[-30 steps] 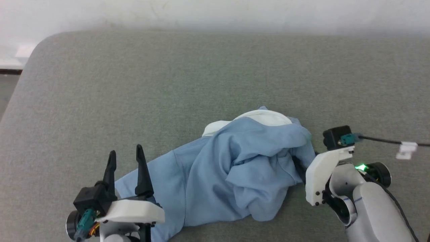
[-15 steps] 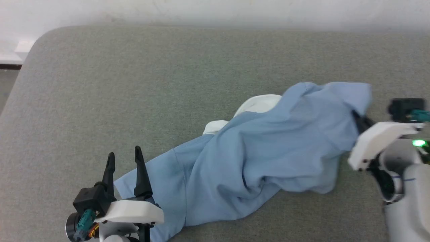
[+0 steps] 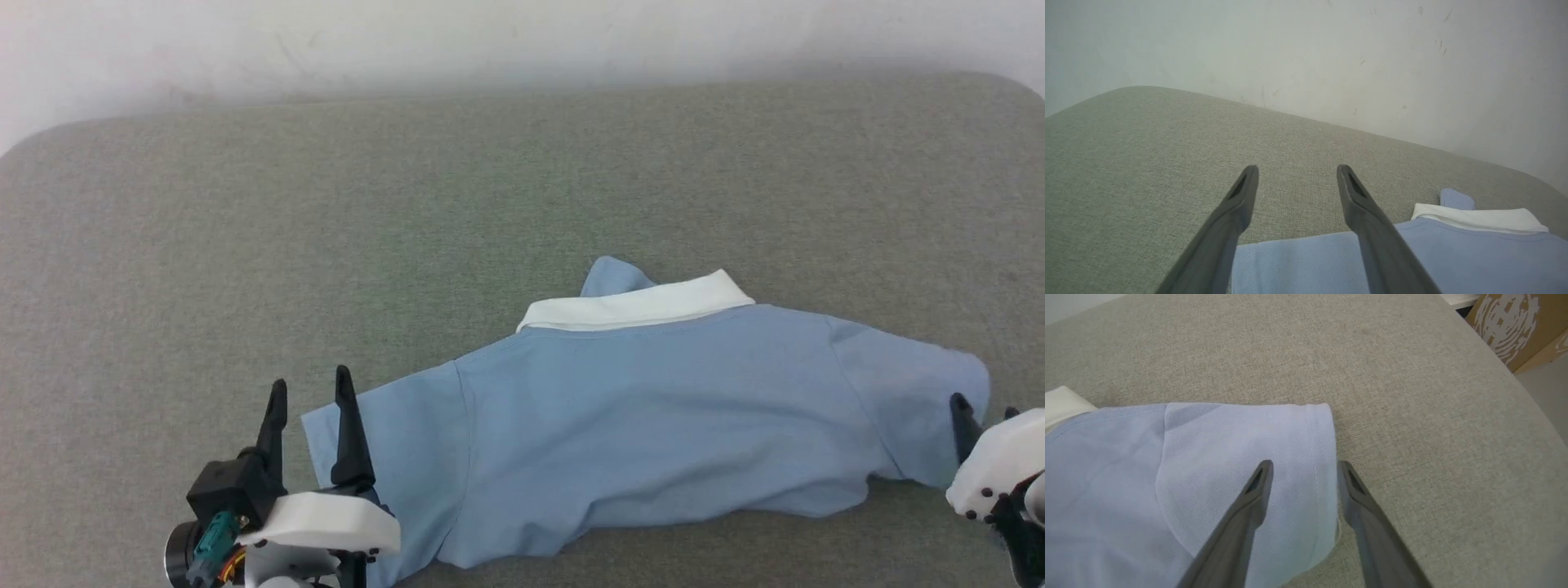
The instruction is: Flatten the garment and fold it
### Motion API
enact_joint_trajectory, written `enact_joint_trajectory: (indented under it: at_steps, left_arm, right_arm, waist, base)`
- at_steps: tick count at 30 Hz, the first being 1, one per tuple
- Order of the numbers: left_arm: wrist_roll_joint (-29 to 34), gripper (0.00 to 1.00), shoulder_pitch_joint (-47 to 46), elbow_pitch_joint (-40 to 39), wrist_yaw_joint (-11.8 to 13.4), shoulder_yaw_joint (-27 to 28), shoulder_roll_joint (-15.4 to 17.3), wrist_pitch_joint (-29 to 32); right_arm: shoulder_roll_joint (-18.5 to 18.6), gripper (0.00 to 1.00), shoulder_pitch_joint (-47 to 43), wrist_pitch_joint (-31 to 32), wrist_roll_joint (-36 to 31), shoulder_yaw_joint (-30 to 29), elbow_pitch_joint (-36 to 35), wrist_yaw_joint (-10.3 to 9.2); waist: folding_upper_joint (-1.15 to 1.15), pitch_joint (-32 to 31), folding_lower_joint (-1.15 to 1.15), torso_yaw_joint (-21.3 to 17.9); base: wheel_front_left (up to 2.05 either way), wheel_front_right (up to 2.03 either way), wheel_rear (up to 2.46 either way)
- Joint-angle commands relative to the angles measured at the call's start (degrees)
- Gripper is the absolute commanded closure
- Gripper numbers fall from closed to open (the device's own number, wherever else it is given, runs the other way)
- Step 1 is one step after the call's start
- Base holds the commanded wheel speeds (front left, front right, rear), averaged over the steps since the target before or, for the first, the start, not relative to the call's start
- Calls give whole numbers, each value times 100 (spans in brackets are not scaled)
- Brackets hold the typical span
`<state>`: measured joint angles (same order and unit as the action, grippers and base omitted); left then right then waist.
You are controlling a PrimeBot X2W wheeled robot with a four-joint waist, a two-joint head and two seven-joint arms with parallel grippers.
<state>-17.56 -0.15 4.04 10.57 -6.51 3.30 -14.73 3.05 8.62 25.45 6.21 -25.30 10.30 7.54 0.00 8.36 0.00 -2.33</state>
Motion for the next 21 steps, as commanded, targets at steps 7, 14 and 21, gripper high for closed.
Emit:
enact_joint_trajectory:
  at_steps: [7, 14, 21]
  left_arm:
    - [110, 0, 175, 53, 125, 69, 292, 544]
    - [69, 0, 328, -249, 303, 168, 669, 1836]
    - [-217, 0, 48, -219, 251, 232, 958, 3080]
  right_arm:
    - [-16, 0, -368, -660, 262, 103, -115, -5]
    - [-16, 0, -748, -1270, 378, 708, -569, -5]
    - [-17, 0, -801, -1340, 488, 1009, -803, -5]
  waist:
    - [0, -59, 0, -134]
    - [0, 1, 0, -227]
    - [0, 87, 0, -359]
  base:
    - [0, 0, 0]
    - [0, 0, 0]
    - [0, 0, 0]
